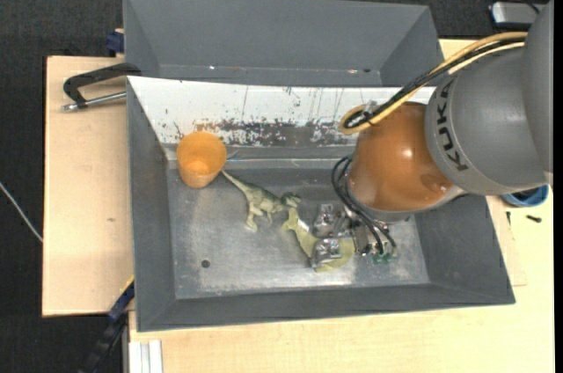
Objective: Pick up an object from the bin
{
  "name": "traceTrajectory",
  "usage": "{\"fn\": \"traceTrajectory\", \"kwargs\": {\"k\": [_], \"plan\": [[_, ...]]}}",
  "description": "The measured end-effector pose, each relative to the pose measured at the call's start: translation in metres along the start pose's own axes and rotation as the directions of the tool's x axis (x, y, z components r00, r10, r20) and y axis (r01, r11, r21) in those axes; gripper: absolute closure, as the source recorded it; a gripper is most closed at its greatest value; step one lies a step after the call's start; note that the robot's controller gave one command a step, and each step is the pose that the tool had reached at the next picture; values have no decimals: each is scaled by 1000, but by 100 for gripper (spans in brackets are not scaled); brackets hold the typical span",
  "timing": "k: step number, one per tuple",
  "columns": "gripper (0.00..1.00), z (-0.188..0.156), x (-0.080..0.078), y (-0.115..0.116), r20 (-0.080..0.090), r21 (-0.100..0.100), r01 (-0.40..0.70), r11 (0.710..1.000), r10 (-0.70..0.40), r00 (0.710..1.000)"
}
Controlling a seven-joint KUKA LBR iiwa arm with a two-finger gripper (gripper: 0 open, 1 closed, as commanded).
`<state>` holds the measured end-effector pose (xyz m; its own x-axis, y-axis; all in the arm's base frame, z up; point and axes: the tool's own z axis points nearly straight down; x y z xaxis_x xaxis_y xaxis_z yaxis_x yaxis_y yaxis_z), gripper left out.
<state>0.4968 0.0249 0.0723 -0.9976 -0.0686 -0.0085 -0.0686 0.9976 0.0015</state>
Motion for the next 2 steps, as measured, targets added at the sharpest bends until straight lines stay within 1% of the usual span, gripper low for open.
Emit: {"fn": "traceTrajectory", "kwargs": {"k": [1,2], "plan": [[100,-71,-3,1,3,1,0,1000,0,1000],[100,-93,-5,1,0,1,-1,1000,1,1000]]}}
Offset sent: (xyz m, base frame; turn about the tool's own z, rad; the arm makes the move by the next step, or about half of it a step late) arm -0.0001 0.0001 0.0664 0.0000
